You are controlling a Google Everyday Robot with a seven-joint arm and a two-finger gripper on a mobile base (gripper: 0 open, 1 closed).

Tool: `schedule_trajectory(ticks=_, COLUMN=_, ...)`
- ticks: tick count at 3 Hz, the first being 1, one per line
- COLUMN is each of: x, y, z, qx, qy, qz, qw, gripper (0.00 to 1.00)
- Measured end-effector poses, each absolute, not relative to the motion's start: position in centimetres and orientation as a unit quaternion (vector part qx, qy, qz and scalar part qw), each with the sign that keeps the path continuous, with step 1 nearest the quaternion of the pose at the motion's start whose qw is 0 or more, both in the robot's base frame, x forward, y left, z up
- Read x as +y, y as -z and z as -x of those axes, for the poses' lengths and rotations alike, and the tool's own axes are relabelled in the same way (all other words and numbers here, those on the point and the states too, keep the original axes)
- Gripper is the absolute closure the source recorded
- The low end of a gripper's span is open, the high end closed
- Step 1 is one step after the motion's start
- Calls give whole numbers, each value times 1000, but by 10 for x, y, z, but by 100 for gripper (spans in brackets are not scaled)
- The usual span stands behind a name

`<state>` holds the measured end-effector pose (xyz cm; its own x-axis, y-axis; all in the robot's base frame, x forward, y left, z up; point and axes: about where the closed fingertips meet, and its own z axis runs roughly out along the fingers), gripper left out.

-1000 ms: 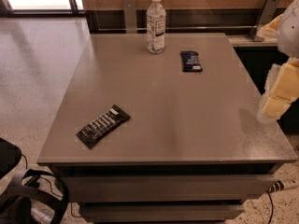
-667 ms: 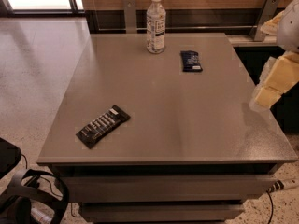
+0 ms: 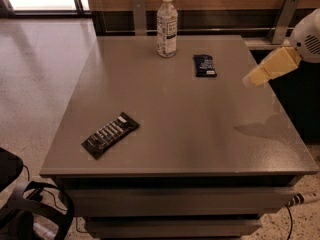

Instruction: Move rxbar blueberry near rxbar chocolate

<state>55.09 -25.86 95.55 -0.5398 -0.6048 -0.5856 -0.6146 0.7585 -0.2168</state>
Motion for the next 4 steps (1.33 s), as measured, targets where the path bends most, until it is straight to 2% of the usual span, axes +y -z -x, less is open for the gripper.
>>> schedule_trajectory(ticks=1, x=-252, y=-943, z=-612, qx=887, qy=-41, qz=265, qw=377, gripper=0)
schedule_trajectory(ticks=2, x=-236, y=-930, z=-651, qx=883, qy=-73, qz=231, qw=403, gripper=0)
schedule_trajectory(ticks=4, x=-221, y=-917, z=-665, qx=882, qy=-98, qz=237, qw=395, gripper=0)
